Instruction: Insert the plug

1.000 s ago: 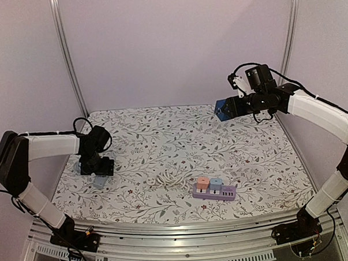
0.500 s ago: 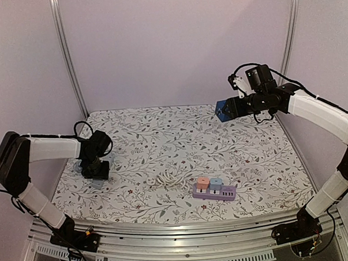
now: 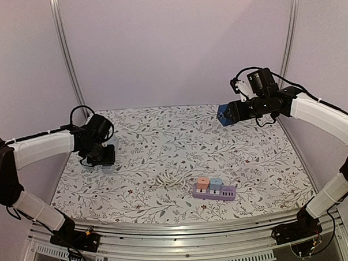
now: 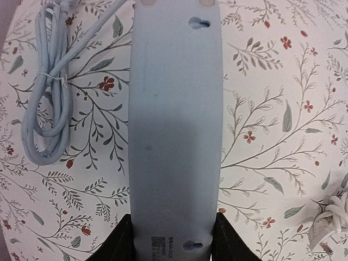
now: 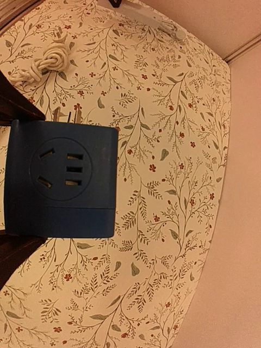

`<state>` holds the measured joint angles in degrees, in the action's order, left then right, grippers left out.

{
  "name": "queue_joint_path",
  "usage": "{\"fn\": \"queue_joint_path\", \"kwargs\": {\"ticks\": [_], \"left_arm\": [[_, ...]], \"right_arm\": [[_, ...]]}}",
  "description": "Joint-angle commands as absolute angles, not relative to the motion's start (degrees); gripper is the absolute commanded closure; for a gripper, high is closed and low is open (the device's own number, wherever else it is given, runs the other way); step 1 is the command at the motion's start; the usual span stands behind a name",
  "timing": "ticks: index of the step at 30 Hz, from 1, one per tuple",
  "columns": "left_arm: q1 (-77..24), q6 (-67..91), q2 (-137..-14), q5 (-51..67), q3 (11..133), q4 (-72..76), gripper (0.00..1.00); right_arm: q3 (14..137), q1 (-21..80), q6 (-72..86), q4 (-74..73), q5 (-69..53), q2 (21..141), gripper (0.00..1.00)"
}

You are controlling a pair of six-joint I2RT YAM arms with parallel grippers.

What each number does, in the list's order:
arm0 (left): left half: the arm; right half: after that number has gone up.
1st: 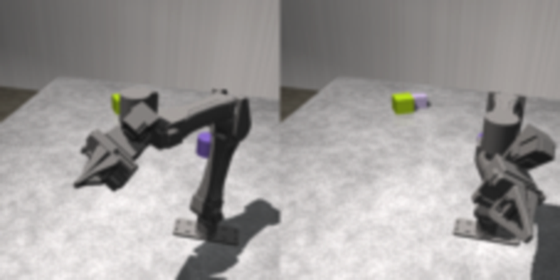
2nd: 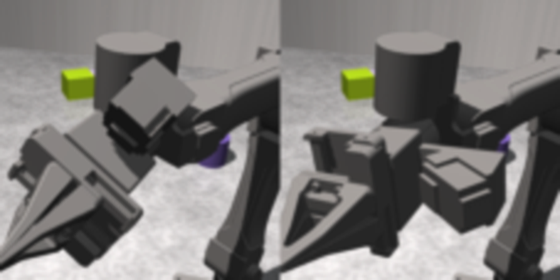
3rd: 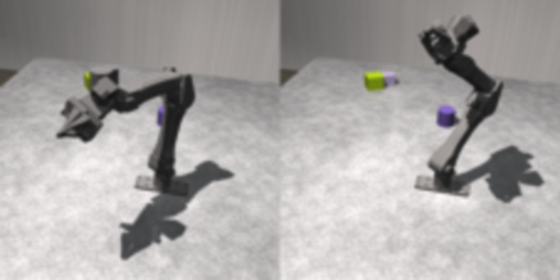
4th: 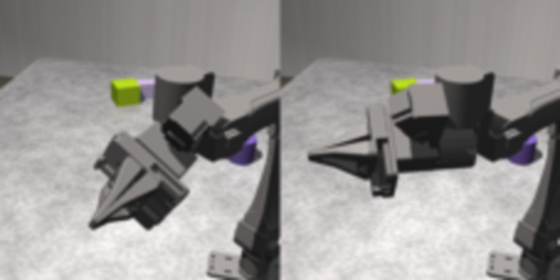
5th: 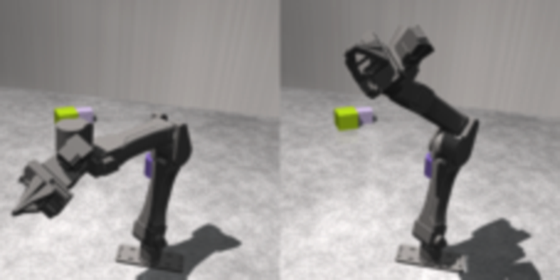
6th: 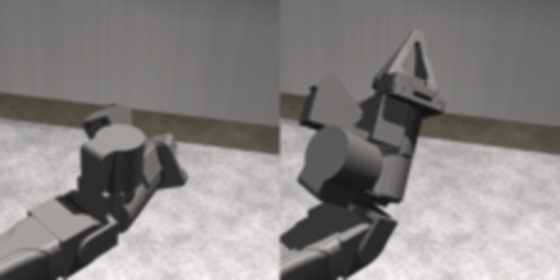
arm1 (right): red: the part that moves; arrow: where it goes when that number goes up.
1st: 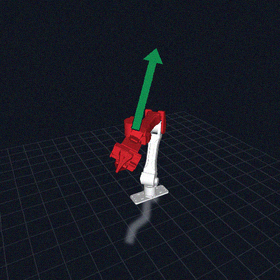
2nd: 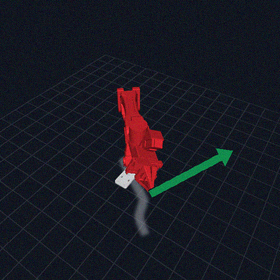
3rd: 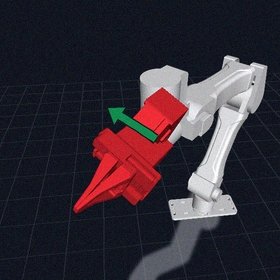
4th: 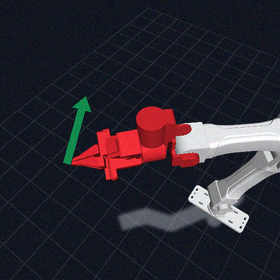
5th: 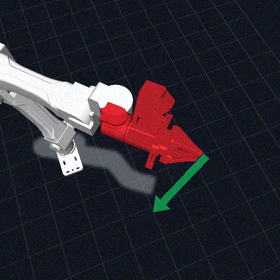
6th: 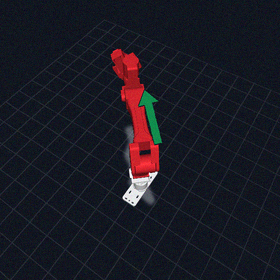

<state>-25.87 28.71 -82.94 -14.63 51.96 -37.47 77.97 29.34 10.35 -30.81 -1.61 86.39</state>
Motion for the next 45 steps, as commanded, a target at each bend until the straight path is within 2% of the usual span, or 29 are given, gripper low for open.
{"fn": "queue_joint_path", "kwargs": {"ticks": [1,11,16,24,28,32,37,40,43,45], "left_arm": [[-28.25,31.26,-80.33,-5.97,59.49,-36.03,1.00],[-32.49,42.88,-81.89,14.46,71.94,-27.06,1.00],[-33.31,59.23,-80.78,25.14,68.28,-6.12,1.00],[-33.85,77.84,-79.71,28.91,60.06,17.03,1.00],[-33.84,79.36,-79.05,27.30,58.85,12.43,1.00],[-33.93,70.91,-79.21,25.84,61.97,0.07,0.98],[-36.63,47.15,-83.23,16.11,72.94,-26.48,0.76],[-39.61,38.37,-86.84,10.85,75.44,-34.23,0.59],[-41.91,35.03,-90.41,8.23,77.13,-37.23,0.51],[-42.93,35.04,-92.32,7.56,77.71,-37.82,0.49]], "right_arm": [[77.26,29.80,11.58,-29.07,-1.15,84.29,0.76],[76.47,29.90,11.78,-29.12,-1.01,83.46,0.76],[75.86,30.03,12.11,-29.10,-0.74,82.91,0.76],[74.12,30.02,13.25,-28.23,-0.92,82.40,0.77],[73.87,30.08,13.43,-27.65,-0.93,82.65,0.77],[73.92,30.13,13.51,-27.38,-1.06,82.97,0.77],[73.71,30.06,13.53,-27.26,-1.13,83.31,0.77],[72.86,30.09,13.40,-27.21,-1.15,83.41,0.77],[71.07,30.13,13.79,-28.20,1.31,83.75,0.76],[69.18,30.06,14.78,-29.27,2.58,84.55,0.76]]}}
